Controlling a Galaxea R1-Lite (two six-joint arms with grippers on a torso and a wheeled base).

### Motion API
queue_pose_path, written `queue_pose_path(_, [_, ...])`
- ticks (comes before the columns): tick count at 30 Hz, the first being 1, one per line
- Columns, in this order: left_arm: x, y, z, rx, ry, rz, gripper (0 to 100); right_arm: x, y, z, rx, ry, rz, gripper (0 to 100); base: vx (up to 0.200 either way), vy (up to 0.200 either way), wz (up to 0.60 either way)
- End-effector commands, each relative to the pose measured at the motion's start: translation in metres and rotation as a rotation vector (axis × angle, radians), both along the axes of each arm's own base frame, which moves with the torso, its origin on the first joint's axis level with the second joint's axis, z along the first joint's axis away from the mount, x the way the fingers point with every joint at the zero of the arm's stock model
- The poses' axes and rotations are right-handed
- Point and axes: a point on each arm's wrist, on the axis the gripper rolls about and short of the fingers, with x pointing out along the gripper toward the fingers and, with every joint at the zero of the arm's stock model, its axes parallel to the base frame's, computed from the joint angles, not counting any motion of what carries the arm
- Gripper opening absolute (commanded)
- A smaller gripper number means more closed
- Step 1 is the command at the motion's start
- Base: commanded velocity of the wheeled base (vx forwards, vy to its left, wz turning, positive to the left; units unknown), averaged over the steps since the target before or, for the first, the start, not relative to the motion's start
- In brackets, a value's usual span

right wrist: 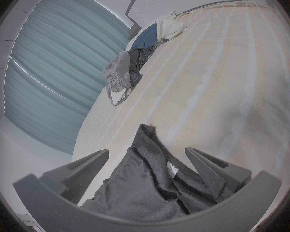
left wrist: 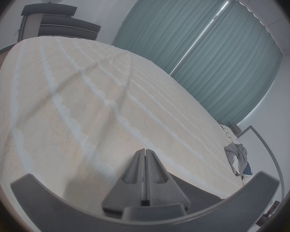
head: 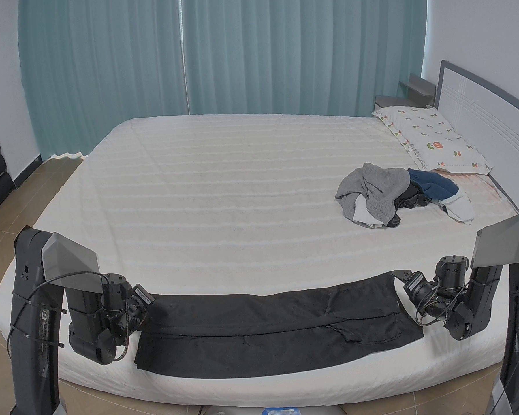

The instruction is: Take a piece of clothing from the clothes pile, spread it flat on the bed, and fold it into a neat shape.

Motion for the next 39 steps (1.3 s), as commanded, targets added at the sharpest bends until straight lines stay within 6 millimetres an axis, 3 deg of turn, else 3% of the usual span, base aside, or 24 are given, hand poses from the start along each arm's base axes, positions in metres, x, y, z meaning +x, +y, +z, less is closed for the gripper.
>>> queue_pose_path(1, [0.001, 0.002, 0.002, -0.003, -0.017, 0.008, 0, 0.003, -0.001, 0.004, 0.005, -0.02, 0.002, 100, 0.0, 0.0, 0.0])
queue_pose_path(9, [0.0, 0.002, 0.002, -0.006, -0.016, 0.009, 0, 0.007, 0.0, 0.005, 0.028, -0.032, 0.041, 100, 0.0, 0.0, 0.0])
queue_pose_path(10, [0.0, 0.002, 0.002, -0.006, -0.016, 0.009, 100, 0.007, 0.001, 0.005, 0.031, -0.032, 0.048, 100, 0.0, 0.0, 0.0])
queue_pose_path(17, [-0.01, 0.004, 0.003, -0.011, 0.015, 0.015, 100, 0.003, 0.0, 0.002, 0.035, -0.012, 0.048, 100, 0.0, 0.0, 0.0])
queue_pose_path(23, [-0.032, 0.011, 0.03, -0.103, 0.017, 0.031, 100, -0.006, -0.002, 0.0, 0.055, 0.023, 0.058, 100, 0.0, 0.0, 0.0])
queue_pose_path(29, [-0.052, 0.012, 0.038, -0.148, 0.063, -0.04, 100, -0.009, -0.002, -0.002, 0.06, 0.039, 0.064, 100, 0.0, 0.0, 0.0])
queue_pose_path(39, [-0.063, 0.006, 0.035, -0.167, 0.118, -0.103, 100, -0.009, -0.001, -0.003, 0.06, 0.041, 0.066, 100, -0.14, 0.0, 0.0])
